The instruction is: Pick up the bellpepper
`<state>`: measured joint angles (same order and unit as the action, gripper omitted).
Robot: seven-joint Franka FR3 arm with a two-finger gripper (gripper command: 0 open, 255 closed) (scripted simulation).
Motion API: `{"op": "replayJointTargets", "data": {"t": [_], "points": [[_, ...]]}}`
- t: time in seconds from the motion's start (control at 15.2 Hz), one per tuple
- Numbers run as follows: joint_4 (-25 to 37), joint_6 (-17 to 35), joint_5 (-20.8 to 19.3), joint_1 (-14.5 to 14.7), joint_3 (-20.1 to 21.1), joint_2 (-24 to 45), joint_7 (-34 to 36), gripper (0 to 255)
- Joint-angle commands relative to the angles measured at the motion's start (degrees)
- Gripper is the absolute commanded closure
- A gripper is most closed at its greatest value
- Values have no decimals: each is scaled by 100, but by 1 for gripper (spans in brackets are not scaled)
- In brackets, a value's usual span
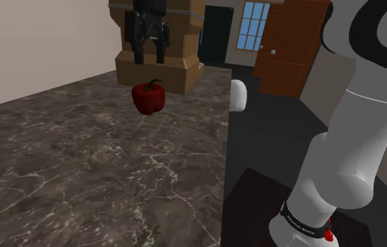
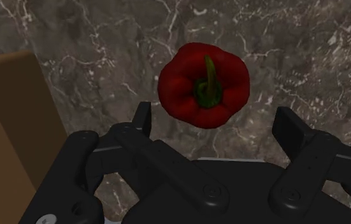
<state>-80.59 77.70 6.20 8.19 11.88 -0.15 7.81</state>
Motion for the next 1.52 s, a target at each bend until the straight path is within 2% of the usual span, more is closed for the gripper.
{"op": "replayJointTargets", "data": {"t": [0.0,0.4,0.53,0.59,1.19,1.45], "points": [[130,27,28,37,37,166,43,0],[-618,555,63,22,22,-53,-44,0],[-685,604,66,21,22,-70,-51,0],[-687,611,65,24,25,-67,-46,255],[-684,604,66,21,22,-70,-51,255],[-206,259,45,29,30,62,4,255]]}}
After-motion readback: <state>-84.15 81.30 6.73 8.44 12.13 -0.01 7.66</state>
